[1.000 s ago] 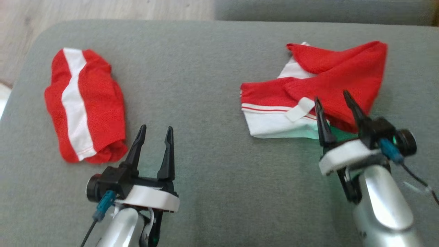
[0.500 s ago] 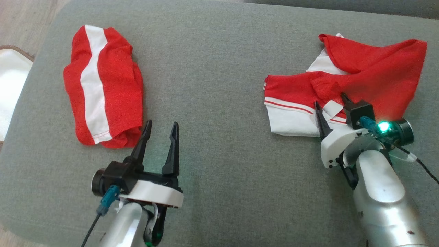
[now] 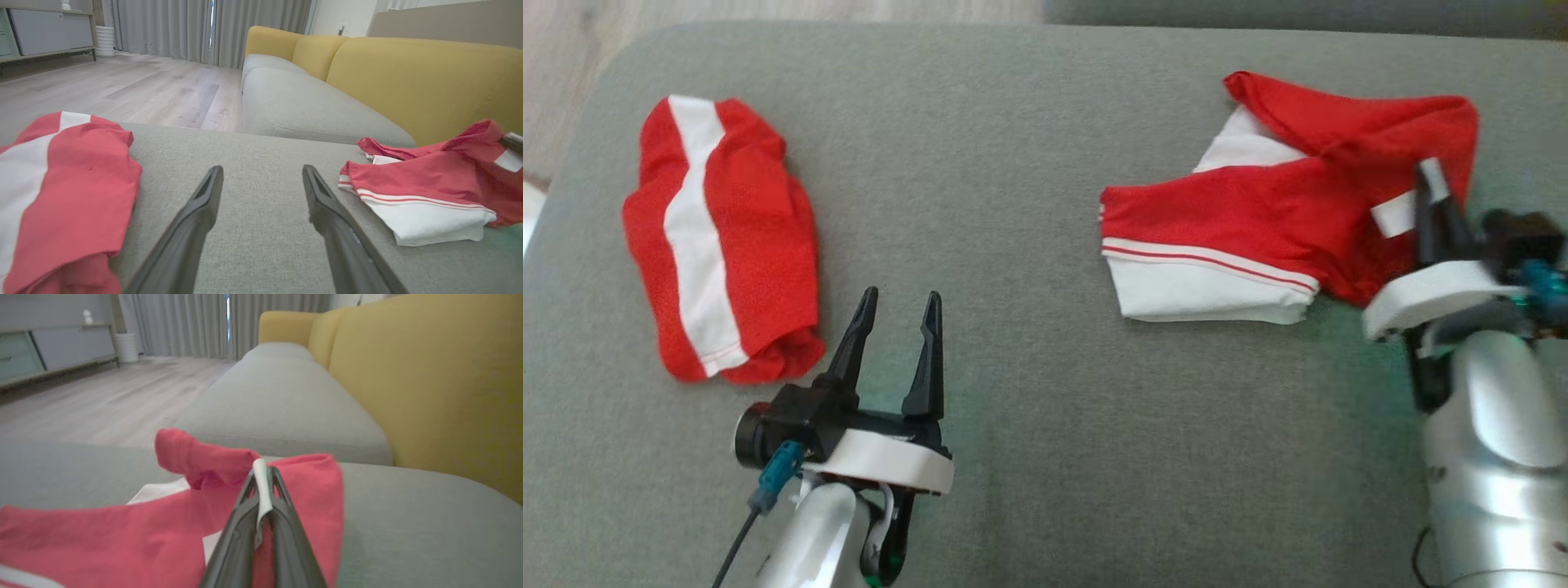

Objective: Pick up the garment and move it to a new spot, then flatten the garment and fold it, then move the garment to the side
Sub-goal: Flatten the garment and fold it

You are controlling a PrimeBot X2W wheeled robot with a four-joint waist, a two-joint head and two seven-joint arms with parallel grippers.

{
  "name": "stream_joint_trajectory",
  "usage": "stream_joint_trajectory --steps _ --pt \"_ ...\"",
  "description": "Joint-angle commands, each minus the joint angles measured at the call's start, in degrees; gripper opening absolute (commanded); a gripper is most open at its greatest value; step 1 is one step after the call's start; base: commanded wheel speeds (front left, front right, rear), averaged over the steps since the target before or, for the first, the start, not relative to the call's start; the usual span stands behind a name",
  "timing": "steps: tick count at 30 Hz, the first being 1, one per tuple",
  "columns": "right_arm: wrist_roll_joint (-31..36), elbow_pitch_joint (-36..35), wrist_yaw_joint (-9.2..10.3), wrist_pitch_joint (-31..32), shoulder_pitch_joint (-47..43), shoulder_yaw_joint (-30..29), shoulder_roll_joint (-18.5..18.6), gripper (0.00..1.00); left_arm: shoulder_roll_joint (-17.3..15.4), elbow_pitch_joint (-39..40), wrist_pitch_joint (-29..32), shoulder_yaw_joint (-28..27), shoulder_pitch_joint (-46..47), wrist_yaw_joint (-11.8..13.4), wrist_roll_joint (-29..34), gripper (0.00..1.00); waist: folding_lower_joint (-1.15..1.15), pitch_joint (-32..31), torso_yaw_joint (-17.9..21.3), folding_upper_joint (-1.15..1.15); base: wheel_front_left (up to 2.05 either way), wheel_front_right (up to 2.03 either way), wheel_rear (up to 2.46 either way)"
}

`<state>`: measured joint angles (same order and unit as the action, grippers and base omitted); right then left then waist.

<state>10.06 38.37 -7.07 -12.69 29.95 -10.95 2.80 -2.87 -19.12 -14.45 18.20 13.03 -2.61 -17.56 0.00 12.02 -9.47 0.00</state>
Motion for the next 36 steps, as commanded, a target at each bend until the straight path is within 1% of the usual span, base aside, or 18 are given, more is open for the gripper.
stream_joint_trajectory --steps 1,5,6,7,9,15,18,20,22,23,24,27,29,32,36 --pt "-1.24 -3.79 -0.42 -1.04 -0.02 -1.21 0.08 0.0 -0.09 1.53 -0.54 -2.46 1.3 -0.4 0.55 1.0 0.0 -1.2 1.61 0.0 0.0 0.0 0.0" --pt "-3.12 -8.49 -0.42 -0.76 -2.66 -7.26 0.08 0.0 -0.06 1.57 -0.54 -2.93 0.55 -0.43 0.66 1.0 0.0 -2.7 3.86 0.0 0.0 0.0 0.0" --pt "-3.59 -10.84 -0.42 -0.03 -3.67 -9.97 0.08 0.0 -0.05 1.59 -0.54 -3.01 0.18 -0.52 0.72 1.0 0.0 -3.35 4.86 0.0 0.0 0.0 0.0" --pt "-3.89 -11.97 -0.42 0.28 -4.01 -11.09 0.08 0.0 -0.04 1.6 -0.54 -3.03 0.03 -0.57 0.75 1.0 0.0 -3.67 5.29 0.0 0.0 0.0 0.0" --pt "-3.94 -14.12 -0.42 0.77 -4.58 -12.11 0.08 0.0 -0.03 1.56 -0.54 -3.07 -0.23 -0.56 0.8 1.0 0.0 -4.28 6.0 0.0 0.0 0.0 0.0" --pt "-4.64 -18.75 -0.42 1.91 -6.4 -11.02 0.08 0.0 -0.02 1.63 -0.54 -3.01 -0.69 -0.54 0.27 1.0 0.0 -5.58 6.78 0.0 0.0 0.0 0.0" --pt "-4.51 -19.19 -0.42 4.25 -7.76 -14.02 0.08 0.0 -0.02 1.84 -0.54 -2.97 -0.99 -0.36 -0.23 1.0 0.0 -5.88 6.95 0.0 0.0 0.0 0.0" --pt "-4.29 -17.62 -0.42 7.09 -8.54 -19.67 0.08 0.0 -0.01 1.76 -0.55 -2.83 -1.29 -0.34 -0.23 1.0 0.0 -6.19 7.0 0.0 0.0 0.0 0.0" --pt "-3.94 -16.11 -0.42 8.31 -8.71 -22.81 0.08 0.0 -0.01 1.66 -0.55 -2.84 -1.52 -0.37 -0.21 1.0 0.0 -6.52 7.03 0.0 0.0 0.0 0.0" --pt "-3.87 -15.47 -0.42 8.3 -8.74 -23.48 0.08 0.2 -0.01 1.62 -0.55 -2.91 -1.64 -0.36 -0.18 1.0 0.0 -6.65 7.09 0.0 0.0 0.0 0.0" --pt "-4.12 -14.87 -0.42 7.85 -8.76 -23.66 0.08 1.0 -0.01 1.59 -0.55 -3.04 -1.78 -0.33 -0.16 1.0 0.0 -6.81 7.21 0.0 0.0 0.0 0.0" --pt "-4.62 -12.89 -0.42 6.44 -9.23 -22.91 0.08 1.0 -0.01 1.51 -0.55 -3.33 -2.38 -0.3 0.02 1.0 0.0 -7.32 7.71 0.0 0.0 0.0 0.0" --pt "-5.27 -12.27 -0.42 4.42 -9.43 -21.1 0.08 1.0 -0.01 1.47 -0.55 -3.38 -2.68 -0.36 0.17 1.0 0.0 -7.59 8.03 0.0 0.0 0.0 0.0" --pt "-7.94 -12.73 -0.42 0.86 -10.31 -14.7 0.08 1.0 -0.01 1.5 -0.55 -3.41 -2.97 -0.32 0.28 1.0 0.0 -8.03 8.54 0.0 0.0 0.0 0.0" --pt "-13.88 -16.04 -0.42 -1.39 -13.56 -2.83 0.08 1.0 -0.01 1.88 -0.55 -3.64 -3.24 -0.25 0.37 1.0 0.0 -8.29 9.2 0.0 0.0 0.0 0.0"
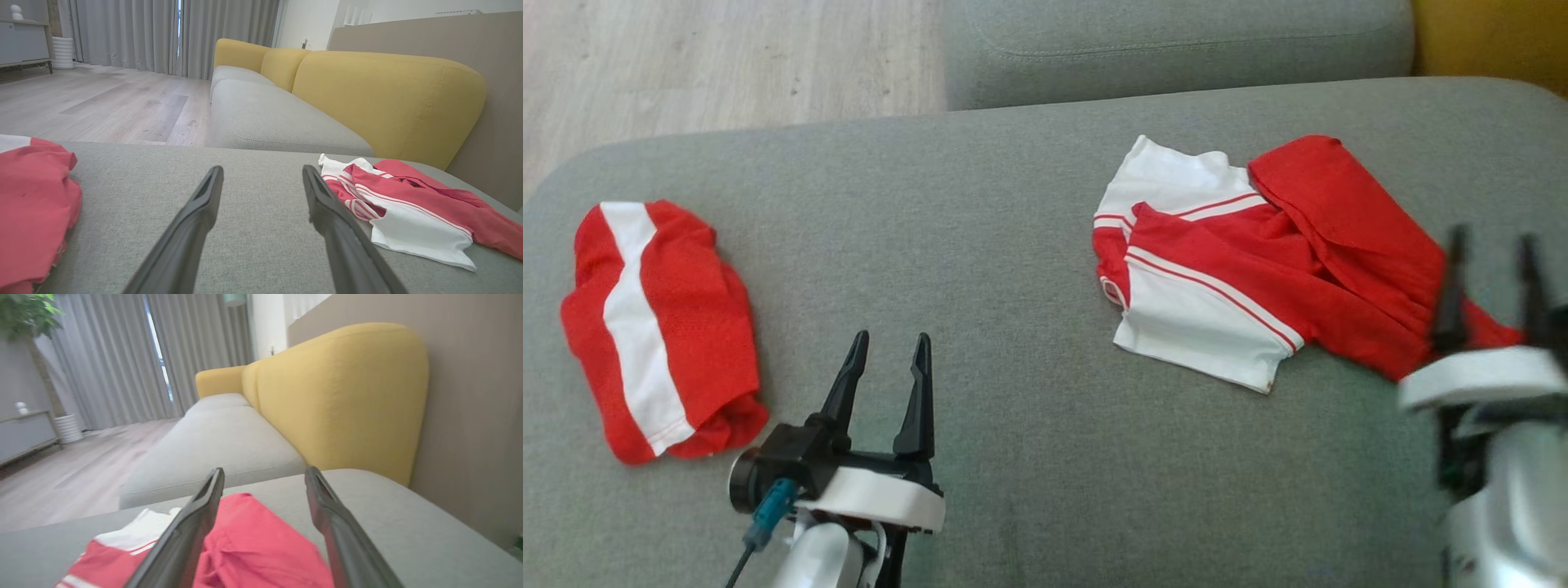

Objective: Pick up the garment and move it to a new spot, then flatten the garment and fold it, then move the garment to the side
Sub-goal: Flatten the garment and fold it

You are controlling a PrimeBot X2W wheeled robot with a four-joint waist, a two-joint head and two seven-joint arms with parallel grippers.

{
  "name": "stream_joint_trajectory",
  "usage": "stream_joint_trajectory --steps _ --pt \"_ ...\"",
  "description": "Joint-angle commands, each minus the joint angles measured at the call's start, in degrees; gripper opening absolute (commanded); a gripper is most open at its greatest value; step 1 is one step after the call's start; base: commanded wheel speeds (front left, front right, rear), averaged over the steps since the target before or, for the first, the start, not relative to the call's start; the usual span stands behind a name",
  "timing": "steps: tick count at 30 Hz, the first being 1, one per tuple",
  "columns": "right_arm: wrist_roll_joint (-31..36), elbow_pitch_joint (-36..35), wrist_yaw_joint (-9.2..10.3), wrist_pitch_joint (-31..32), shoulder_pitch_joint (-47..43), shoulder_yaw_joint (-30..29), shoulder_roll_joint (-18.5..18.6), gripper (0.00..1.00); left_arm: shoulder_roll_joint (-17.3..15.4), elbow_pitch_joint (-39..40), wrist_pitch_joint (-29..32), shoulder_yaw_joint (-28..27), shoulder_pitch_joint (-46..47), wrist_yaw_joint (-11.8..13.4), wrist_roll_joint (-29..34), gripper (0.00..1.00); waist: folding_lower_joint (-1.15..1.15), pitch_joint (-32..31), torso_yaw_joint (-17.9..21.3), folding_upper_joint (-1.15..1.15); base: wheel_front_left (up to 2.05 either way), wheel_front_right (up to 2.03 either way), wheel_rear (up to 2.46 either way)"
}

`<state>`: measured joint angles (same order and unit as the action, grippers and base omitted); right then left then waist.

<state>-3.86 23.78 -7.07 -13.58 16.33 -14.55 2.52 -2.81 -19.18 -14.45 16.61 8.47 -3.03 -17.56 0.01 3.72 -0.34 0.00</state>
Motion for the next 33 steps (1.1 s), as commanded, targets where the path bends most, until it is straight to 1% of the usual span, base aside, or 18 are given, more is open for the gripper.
stream_joint_trajectory --steps 1,3,6,13,21,23,26,30,33 --pt "-0.92 -2.65 -0.42 -0.77 -1.15 3.2 0.35 1.0 -0.07 2.06 -0.55 -2.15 1.27 0.17 0.36 1.0 -0.01 0.01 0.24 0.0 0.0 0.0 0.0" --pt "-3.22 -4.57 -0.42 -1.08 -3.6 7.22 0.35 1.0 -0.07 2.3 -0.55 -2.33 1.23 0.11 0.4 1.0 -0.01 0.09 0.48 0.0 0.0 0.0 0.0" --pt "-4.77 -5.52 -0.42 -1.26 -6.76 10.33 0.35 1.0 -0.07 2.66 -0.55 -2.46 1.14 0.11 0.39 1.0 -0.01 0.22 0.72 0.0 0.0 0.0 0.0" --pt "-6.46 -6.3 -0.42 -1.39 -8.4 13.13 0.35 1.0 -0.07 3.07 -0.55 -2.44 1.2 -0.06 0.65 1.0 -0.01 0.71 0.66 0.0 0.0 0.0 0.0" --pt "-5.16 -6.63 -0.42 -1.4 -6.95 14.43 0.35 1.0 -0.07 2.89 -0.55 -2.19 1.94 -0.1 0.57 1.0 -0.01 1.82 -1.02 0.0 0.0 0.0 0.0" --pt "-4.34 -5.4 -0.42 -0.81 -6.48 13.55 0.35 1.0 -0.07 2.8 -0.55 -2.03 2.11 -0.16 0.52 1.0 -0.01 2.24 -1.68 0.0 0.0 0.0 0.0" --pt "-3.95 -2.38 -0.42 0.88 -5.55 10.62 0.35 1.0 -0.07 2.8 -0.55 -1.9 2.36 -0.06 0.23 1.0 -0.01 2.75 -2.66 0.0 0.0 0.0 0.0" --pt "-2.69 2.03 -0.42 1.47 -3.33 7.47 0.35 1.0 -0.07 2.66 -0.55 -1.67 2.53 -0.04 0.12 1.0 -0.01 3.51 -3.46 0.0 0.0 0.0 0.0" --pt "-2.03 5.88 -0.42 1.25 -0.91 2.43 0.35 1.0 -0.07 2.42 -0.55 -1.4 2.77 -0.08 0.06 1.0 -0.01 3.83 -3.89 0.0 0.0 0.0 0.0"
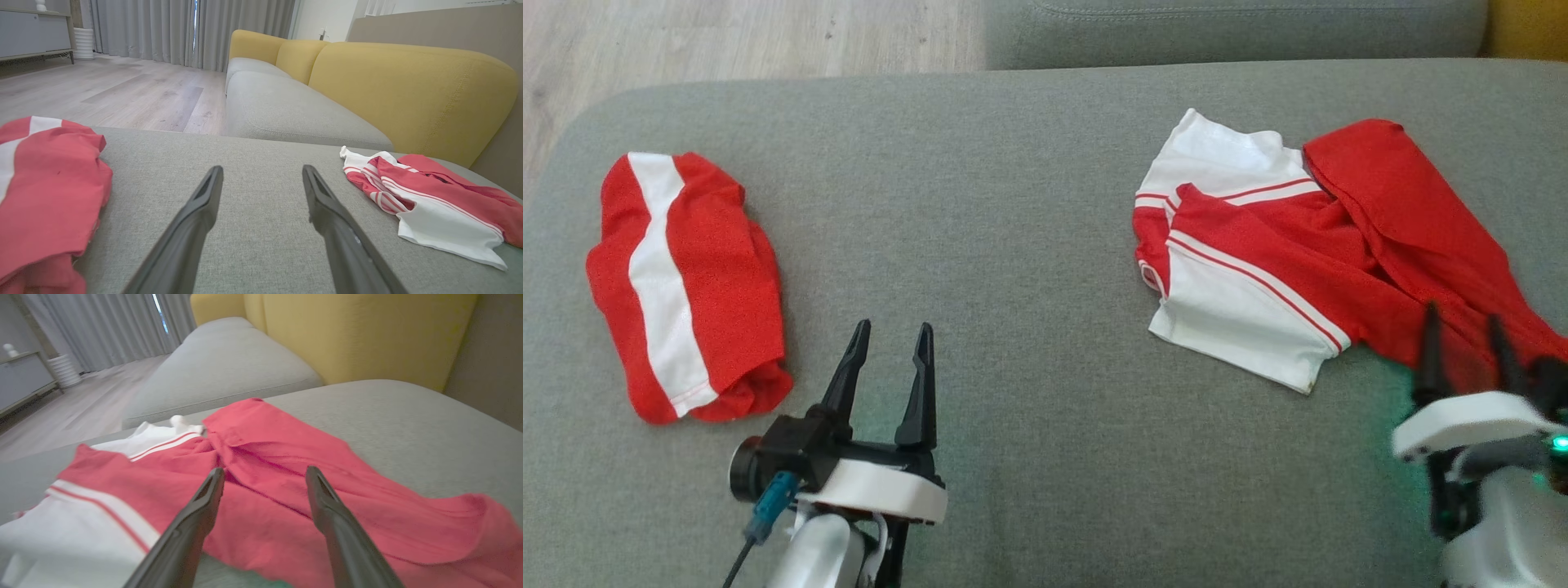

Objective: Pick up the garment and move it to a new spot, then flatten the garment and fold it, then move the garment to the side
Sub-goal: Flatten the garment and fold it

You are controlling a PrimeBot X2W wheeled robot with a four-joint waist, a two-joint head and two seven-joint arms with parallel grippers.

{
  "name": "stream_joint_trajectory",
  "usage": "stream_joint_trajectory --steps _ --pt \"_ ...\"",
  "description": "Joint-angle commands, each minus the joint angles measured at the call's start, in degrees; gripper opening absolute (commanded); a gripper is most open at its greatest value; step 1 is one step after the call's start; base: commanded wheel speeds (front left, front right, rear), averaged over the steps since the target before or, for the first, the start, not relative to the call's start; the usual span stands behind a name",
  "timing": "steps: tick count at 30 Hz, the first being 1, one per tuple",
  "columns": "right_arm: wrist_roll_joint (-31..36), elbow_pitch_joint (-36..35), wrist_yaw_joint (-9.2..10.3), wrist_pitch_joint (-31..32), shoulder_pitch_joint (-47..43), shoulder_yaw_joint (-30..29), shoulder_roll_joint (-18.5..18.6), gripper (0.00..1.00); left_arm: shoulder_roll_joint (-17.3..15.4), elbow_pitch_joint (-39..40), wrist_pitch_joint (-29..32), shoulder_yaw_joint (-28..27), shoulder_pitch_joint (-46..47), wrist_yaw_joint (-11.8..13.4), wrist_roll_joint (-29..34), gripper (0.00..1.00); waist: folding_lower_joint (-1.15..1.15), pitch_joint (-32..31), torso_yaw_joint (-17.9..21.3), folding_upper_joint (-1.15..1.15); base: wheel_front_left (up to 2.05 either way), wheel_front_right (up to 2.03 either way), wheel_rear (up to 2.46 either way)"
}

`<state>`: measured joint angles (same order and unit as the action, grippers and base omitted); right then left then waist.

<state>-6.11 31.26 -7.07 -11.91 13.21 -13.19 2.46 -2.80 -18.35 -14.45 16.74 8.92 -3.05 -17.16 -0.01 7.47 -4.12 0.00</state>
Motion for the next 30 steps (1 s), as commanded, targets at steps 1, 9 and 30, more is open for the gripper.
stream_joint_trajectory --steps 1,9,30 --pt "1.15 -0.28 -0.42 -0.57 3.11 -1.13 0.42 1.0 -0.08 1.54 -0.55 -1.44 2.41 -0.05 -0.38 1.0 0.01 0.18 -0.25 0.0 0.0 0.0 0.0" --pt "13.47 7.61 -0.42 0.52 9.84 -12.56 0.42 1.0 -0.08 1.41 -0.55 -1.38 2.88 0.04 -0.15 1.0 0.01 1.06 -0.4 0.0 0.0 0.0 0.0" --pt "29.16 16.66 -0.42 7.31 18.6 -18.15 0.42 1.0 -0.08 1.46 -0.55 -0.83 4.27 -0.27 -0.01 1.0 0.01 4.19 -1.44 0.0 0.0 0.0 0.0"
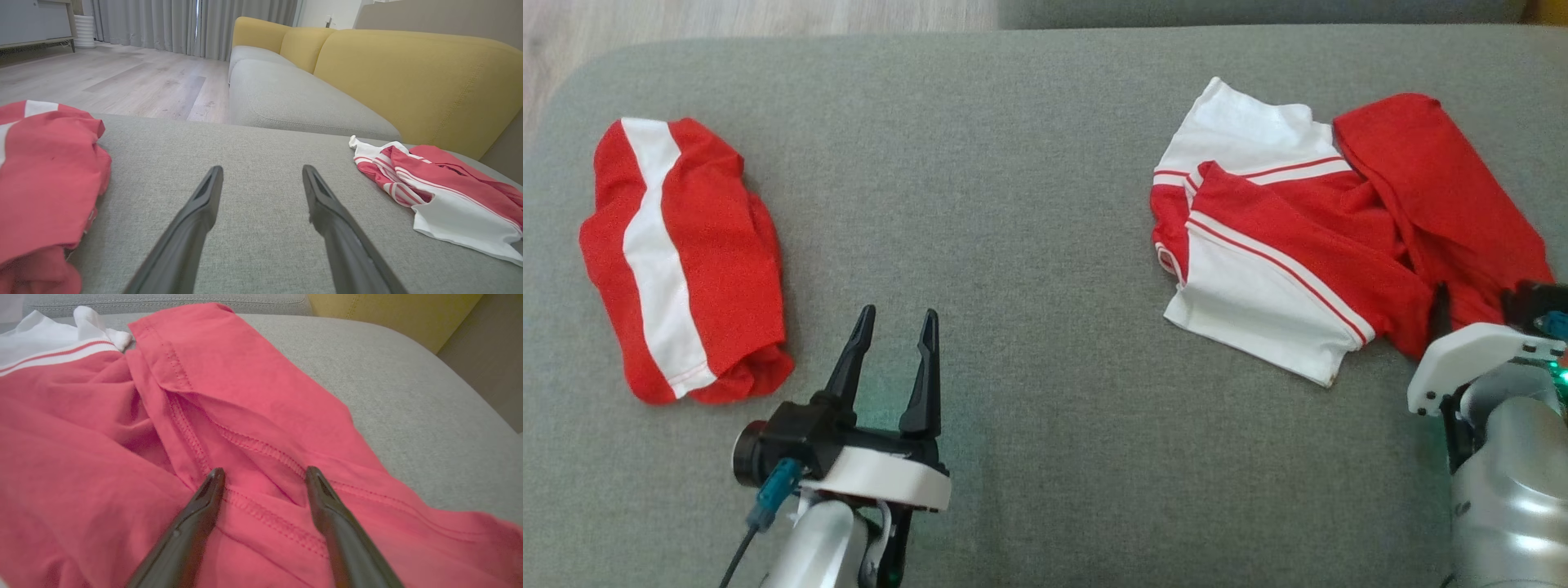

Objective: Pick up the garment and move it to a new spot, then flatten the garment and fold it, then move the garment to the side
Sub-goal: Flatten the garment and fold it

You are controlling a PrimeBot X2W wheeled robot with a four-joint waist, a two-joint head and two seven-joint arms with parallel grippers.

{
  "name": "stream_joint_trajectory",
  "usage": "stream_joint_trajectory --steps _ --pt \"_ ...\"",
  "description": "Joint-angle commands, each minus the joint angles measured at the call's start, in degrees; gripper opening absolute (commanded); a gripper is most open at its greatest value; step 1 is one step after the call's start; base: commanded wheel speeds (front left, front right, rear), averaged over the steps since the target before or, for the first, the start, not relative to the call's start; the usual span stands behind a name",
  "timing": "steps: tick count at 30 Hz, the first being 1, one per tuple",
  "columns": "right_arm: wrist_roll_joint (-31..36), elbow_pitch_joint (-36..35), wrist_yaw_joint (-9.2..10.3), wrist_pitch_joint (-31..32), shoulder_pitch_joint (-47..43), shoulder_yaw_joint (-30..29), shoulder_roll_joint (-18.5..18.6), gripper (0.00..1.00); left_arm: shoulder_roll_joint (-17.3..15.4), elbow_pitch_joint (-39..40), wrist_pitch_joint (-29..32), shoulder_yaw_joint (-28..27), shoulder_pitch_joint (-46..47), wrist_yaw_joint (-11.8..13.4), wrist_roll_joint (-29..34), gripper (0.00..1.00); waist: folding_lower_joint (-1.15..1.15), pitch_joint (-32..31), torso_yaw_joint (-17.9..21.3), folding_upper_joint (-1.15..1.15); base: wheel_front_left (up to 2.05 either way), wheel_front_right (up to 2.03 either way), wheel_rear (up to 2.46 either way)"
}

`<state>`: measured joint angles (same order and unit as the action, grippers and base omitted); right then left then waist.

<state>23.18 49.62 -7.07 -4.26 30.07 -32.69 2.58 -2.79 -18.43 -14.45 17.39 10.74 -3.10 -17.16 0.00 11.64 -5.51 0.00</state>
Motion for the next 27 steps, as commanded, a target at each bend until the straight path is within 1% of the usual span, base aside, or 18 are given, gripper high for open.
stream_joint_trajectory --steps 1,5,6,7,13,17,22,25,27 --pt "-0.38 -0.97 -0.42 -0.58 2.04 1.14 0.3 1.0 -0.09 1.59 -0.55 -1.54 2.52 -0.24 0.05 1.0 0.0 0.25 -0.12 0.0 0.0 0.0 0.0" --pt "-1.87 1.95 -0.42 -1.73 3.25 0.02 0.3 1.0 -0.09 1.77 -0.55 -1.85 2.79 -0.33 0.32 1.0 0.0 1.12 -0.22 0.0 0.0 0.0 0.0" --pt "-2.21 2.67 -0.42 -2.0 3.54 -0.3 0.3 0.64 -0.09 1.81 -0.55 -1.94 2.86 -0.35 0.4 1.0 0.0 1.3 -0.21 0.0 0.0 0.0 0.0" --pt "-2.62 3.36 -0.42 -2.48 3.87 -0.54 0.3 0.0 -0.09 1.84 -0.55 -2.02 2.93 -0.38 0.46 1.0 0.0 1.44 -0.2 0.0 0.0 0.0 0.0" --pt "-4.11 5.49 -0.42 -6.56 5.79 -2.42 0.3 0.0 -0.09 1.77 -0.55 -2.54 2.96 -0.44 0.76 1.0 0.0 1.38 0.23 0.0 0.0 0.0 0.0" --pt "-6.49 5.38 -0.42 -8.37 7.61 -5.49 0.3 0.0 -0.09 1.26 -0.55 -2.69 2.46 -0.39 0.84 1.0 0.0 -0.02 0.64 0.0 0.0 0.0 0.0" --pt "-9.54 1.44 -0.42 -8.6 11.74 -10.42 0.33 0.0 -0.09 1.15 -0.55 -2.84 1.63 -0.22 0.61 1.0 0.0 -2.08 1.07 0.0 0.0 0.0 0.0" --pt "-10.47 -2.86 -0.42 -7.32 15.6 -12.84 1.94 0.0 -0.09 1.14 -0.55 -2.78 1.04 -0.14 0.36 1.0 0.0 -3.39 1.11 0.0 0.0 0.0 0.0" --pt "-10.2 -6.22 -0.42 -6.57 18.32 -13.26 3.06 0.0 -0.09 1.13 -0.55 -2.72 0.52 -0.07 0.12 1.0 0.0 -4.44 0.99 0.0 0.0 0.0 0.0"
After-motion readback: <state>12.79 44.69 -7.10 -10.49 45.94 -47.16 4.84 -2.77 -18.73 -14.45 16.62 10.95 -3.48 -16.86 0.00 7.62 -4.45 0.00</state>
